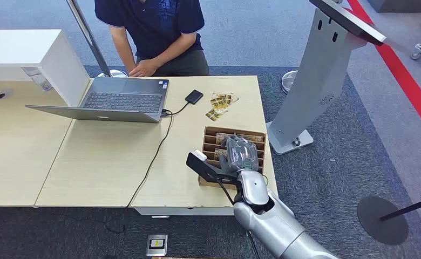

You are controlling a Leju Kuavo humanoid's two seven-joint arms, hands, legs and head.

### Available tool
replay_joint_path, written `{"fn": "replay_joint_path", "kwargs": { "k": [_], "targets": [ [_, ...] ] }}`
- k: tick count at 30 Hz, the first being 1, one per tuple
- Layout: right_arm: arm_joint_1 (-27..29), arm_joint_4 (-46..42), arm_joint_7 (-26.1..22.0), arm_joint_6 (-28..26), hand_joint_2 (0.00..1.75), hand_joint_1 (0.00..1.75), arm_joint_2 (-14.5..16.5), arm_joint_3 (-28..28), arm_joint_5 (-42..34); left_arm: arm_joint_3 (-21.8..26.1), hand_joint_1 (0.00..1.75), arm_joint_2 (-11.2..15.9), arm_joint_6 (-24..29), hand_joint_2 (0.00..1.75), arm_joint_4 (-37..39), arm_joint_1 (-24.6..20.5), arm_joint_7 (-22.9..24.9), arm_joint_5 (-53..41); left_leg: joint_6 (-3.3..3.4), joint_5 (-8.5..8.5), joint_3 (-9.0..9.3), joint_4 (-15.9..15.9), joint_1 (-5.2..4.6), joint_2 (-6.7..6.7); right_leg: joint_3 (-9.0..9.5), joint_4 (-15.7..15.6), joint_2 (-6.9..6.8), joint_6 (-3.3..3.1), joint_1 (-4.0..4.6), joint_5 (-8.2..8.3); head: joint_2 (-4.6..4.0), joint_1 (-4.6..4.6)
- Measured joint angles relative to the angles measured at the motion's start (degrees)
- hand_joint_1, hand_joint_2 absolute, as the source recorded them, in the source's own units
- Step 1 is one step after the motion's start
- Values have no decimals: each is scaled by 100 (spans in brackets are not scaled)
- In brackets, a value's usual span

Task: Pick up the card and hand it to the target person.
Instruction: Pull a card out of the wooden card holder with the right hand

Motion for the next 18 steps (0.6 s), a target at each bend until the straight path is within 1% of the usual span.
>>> {"fn": "replay_joint_path", "kwargs": {
  "k": [18],
  "targets": [
    [-1, 0, -6, 0, 175, 175, -3, 0, -8, 0, 0, 0, 0, 0, 0, 0, 1, 4, 0, 0, 0, 0, 0, 0, 0, 0, 0, 0, 0, 0, 0, 0]
  ]
}}
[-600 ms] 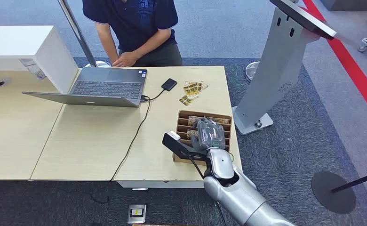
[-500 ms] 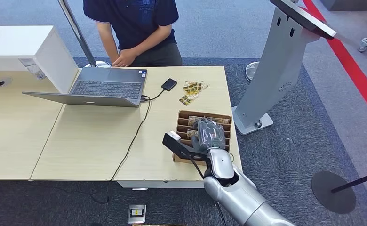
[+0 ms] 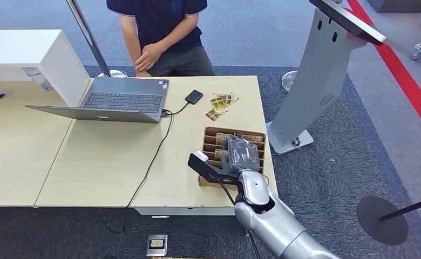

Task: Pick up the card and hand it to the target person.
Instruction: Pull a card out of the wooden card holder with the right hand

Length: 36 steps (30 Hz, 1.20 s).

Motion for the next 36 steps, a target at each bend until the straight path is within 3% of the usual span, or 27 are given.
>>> {"fn": "replay_joint_path", "kwargs": {
  "k": [36],
  "targets": [
    [0, -2, -7, 0, 175, 175, -5, 0, -18, 0, 0, 0, 0, 0, 0, 0, 0, 4, 0, 0, 0, 0, 0, 0, 0, 0, 0, 0, 0, 0, 0, 0]
  ]
}}
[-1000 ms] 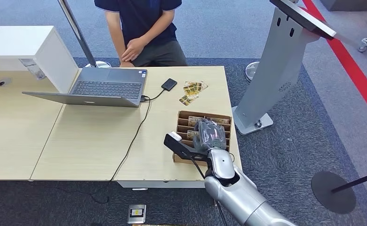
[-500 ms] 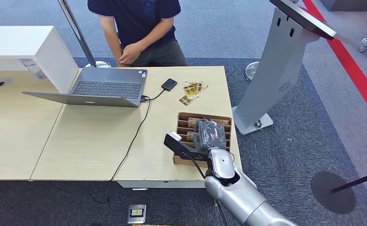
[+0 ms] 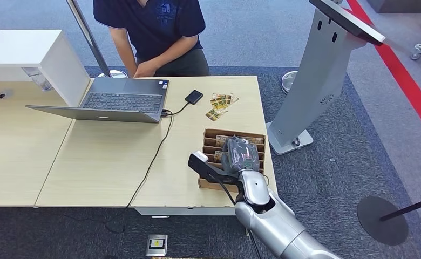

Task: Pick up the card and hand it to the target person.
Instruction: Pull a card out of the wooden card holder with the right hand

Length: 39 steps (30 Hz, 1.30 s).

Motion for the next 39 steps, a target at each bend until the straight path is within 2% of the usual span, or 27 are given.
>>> {"fn": "replay_joint_path", "kwargs": {
  "k": [31, 39],
  "targets": [
    [7, -36, -55, -85, 175, 175, -27, -4, -62, 2, 0, 0, -4, 0, 0, 1, -2, 1, 0, 1, 0, 0, 0, 0, 0, 0, 0, 0, 0, 0, 0, 1],
    [61, -871, -154, -324, 175, 175, -241, -149, -154, 4, 0, 0, -5, 0, 0, 14, -59, 8, 0, 1, -4, 1, 0, 0, -4, 0, 0, 1, 0, 1, 0, 1]
  ]
}}
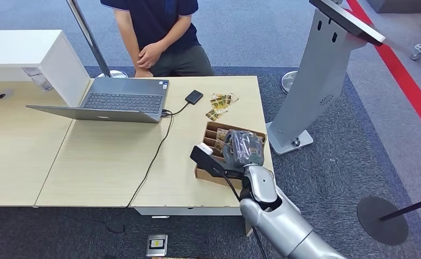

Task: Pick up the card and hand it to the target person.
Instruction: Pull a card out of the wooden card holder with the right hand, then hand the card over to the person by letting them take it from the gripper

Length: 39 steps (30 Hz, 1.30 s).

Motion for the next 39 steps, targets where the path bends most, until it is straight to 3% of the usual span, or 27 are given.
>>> {"fn": "replay_joint_path", "kwargs": {
  "k": [10, 17, 23, 26, 34, 39],
  "targets": [
    [-44, -1374, -32, -165, 175, 175, -380, -259, -384, 0, 0, 2, 3, 0, 0, 33, -10, 8, 0, 0, -1, 0, 0, 0, -1, 0, 0, 0, 0, 0, 0, -1],
    [-321, -1479, -710, -751, 175, 175, -403, -259, -193, 0, 0, 2, 3, 0, 0, 22, -10, -14, 0, 0, -4, -1, 1, -1, -1, 1, 0, 0, 0, 0, 0, 0],
    [-922, -490, -1690, -1767, 175, 175, -80, -192, 432, -3, 0, -3, -63, 0, 0, -95, 33, -48, -2, 3, -7, -1, 1, -3, 0, 4, 0, 0, 0, 1, 0, -1],
    [-1255, 239, -1941, -2066, 175, 175, 170, -155, 559, -12, 0, -5, -92, 0, 0, -153, 54, -49, -3, 5, -8, -1, 1, -3, -1, 5, -1, 0, 0, 1, 0, -1],
    [-2056, 2163, -2040, -2253, 175, 175, 795, -114, 753, -43, 0, -16, -126, 0, 0, -199, 104, -51, -4, 5, -10, 0, 1, -2, -5, 5, -1, 0, 0, 1, 0, -1],
    [-2350, 2952, -1927, -2250, 175, 175, 1005, -115, 796, -59, 0, -20, -149, 0, 0, -205, 128, -51, -4, 5, -10, 0, 0, -2, -5, 5, 0, 0, 0, 1, -1, 0]
  ]
}}
